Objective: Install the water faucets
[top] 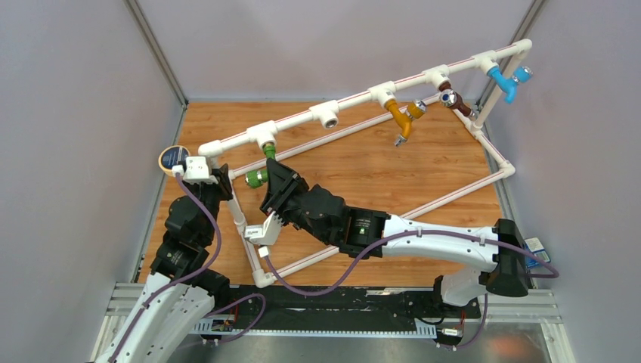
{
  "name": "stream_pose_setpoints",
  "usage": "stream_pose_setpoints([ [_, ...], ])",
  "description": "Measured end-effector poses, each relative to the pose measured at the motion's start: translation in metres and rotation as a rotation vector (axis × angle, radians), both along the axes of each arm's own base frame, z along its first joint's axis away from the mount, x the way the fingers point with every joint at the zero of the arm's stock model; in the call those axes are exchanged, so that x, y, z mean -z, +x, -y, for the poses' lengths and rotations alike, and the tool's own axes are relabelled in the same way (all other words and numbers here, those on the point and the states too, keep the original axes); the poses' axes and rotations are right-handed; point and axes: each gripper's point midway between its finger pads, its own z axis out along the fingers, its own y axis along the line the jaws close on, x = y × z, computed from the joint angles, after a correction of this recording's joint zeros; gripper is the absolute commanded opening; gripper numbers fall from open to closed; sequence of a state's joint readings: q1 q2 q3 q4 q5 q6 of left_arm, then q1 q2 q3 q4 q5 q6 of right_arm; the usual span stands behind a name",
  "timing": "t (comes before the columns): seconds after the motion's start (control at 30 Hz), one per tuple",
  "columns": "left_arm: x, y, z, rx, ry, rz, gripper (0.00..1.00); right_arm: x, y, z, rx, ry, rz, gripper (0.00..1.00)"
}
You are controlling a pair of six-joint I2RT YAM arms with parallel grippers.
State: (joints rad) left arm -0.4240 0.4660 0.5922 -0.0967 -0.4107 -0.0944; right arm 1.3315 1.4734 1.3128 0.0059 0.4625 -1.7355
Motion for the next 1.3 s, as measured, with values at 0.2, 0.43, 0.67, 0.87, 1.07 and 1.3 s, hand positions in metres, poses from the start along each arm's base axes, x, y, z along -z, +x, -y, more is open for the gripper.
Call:
stream_pose_setpoints([
  [0.2,0.000,0.000,0.001,0.005,0.002,0.000,0.00,0.002,-0.001,-0.013,-0.007,0.055,-0.046,0.00],
  [0.43,0.000,0.000,0.001,0.008,0.003,0.001,0.00,0.000,-0.001,-0.014,-0.029,0.139,-0.095,0.00],
  [0.67,0.000,-0.001,0.004,0.025,0.004,0.001,0.00,-0.001,-0.003,0.001,-0.132,0.225,-0.132,0.00],
  [0.87,0.000,-0.001,0.004,0.023,0.003,0.002,0.00,-0.001,-0.003,0.007,-0.190,0.239,-0.131,0.00],
  [1.07,0.000,-0.001,0.003,0.019,0.002,0.002,0.00,-0.002,0.000,0.009,-0.233,0.240,-0.132,0.00],
  [1.3,0.000,-0.001,0.003,0.017,0.002,0.002,0.00,-0.002,0.003,0.009,-0.273,0.237,-0.107,0.00],
])
